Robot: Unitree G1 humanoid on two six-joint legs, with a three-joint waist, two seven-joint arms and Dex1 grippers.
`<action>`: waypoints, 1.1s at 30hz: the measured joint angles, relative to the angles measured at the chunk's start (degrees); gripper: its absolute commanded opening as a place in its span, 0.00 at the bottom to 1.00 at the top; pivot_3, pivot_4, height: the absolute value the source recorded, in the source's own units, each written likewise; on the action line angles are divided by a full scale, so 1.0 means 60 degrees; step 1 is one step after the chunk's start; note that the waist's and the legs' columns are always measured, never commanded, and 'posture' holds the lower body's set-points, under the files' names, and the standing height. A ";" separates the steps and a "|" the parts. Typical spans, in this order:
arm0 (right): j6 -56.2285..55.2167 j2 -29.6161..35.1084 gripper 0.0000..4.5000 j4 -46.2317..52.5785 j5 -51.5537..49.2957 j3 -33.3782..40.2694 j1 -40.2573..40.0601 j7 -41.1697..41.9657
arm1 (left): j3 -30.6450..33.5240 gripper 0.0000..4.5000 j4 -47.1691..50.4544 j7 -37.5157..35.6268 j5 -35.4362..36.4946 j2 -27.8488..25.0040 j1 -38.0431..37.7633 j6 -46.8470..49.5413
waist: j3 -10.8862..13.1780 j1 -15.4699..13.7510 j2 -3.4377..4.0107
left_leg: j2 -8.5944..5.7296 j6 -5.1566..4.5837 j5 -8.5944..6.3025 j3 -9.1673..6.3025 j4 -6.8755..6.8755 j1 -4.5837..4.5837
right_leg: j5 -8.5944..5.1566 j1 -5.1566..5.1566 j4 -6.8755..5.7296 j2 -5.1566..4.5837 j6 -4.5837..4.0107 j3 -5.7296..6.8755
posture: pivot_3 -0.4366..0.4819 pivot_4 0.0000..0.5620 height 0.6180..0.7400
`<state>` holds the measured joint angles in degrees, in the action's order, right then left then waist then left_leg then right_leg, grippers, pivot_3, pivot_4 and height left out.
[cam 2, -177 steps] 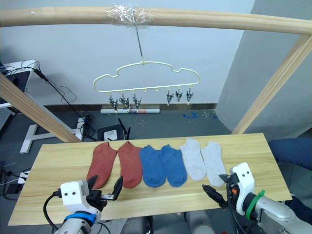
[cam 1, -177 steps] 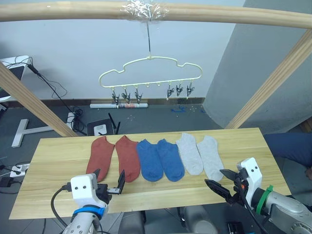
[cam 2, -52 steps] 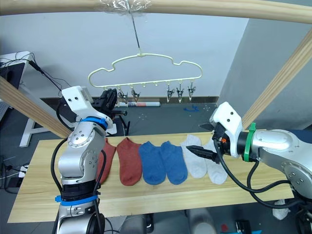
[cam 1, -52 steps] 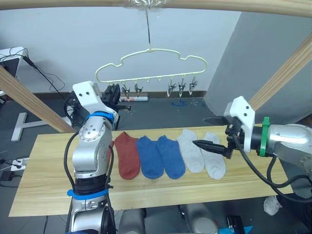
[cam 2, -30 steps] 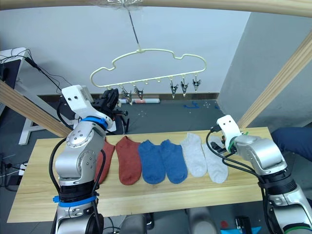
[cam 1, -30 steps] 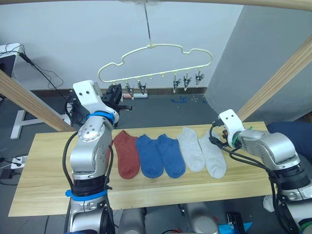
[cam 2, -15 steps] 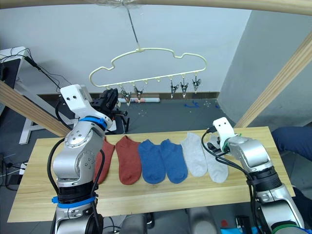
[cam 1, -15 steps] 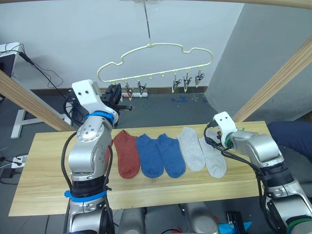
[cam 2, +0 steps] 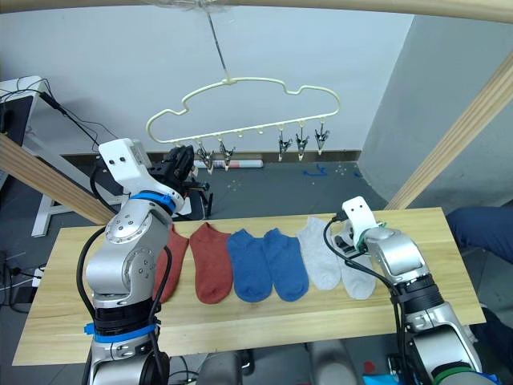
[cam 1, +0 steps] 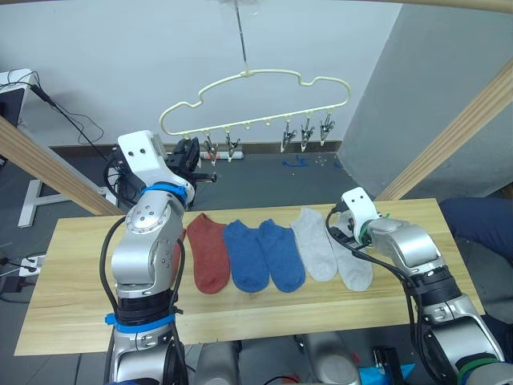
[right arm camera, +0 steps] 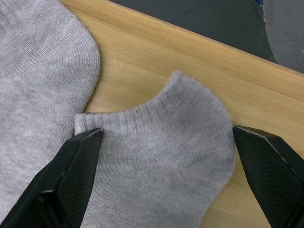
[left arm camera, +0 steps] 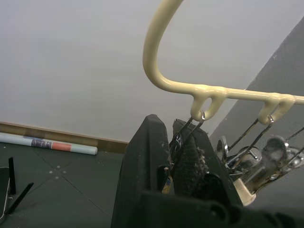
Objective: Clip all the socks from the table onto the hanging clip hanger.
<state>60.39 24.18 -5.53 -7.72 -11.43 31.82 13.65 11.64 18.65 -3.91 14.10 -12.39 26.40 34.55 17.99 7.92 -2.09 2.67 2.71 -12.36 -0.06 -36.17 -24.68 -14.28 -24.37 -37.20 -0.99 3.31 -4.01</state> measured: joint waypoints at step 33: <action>0.0874 0.0496 0.01 0.3925 -0.1097 -0.0065 0.0107 0.2644 | 0.1117 0.07 0.0413 -0.0763 0.1896 -0.1165 0.0305 0.1660 | 0.0120 0.0008 0.0011 | 0.0006 0.0002 0.0000 -0.0011 0.0004 0.0000 | -0.0001 -0.0009 -0.0006 0.0010 0.0003 0.0005 | 0.32 0.65 1.00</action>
<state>65.63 27.16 18.02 -14.30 -11.82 32.46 29.51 18.34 21.13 -8.49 25.47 -19.38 28.23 44.51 18.71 7.97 -2.03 2.71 2.72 -12.36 -0.13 -36.14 -24.68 -14.29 -24.43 -37.24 -0.93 3.32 -3.99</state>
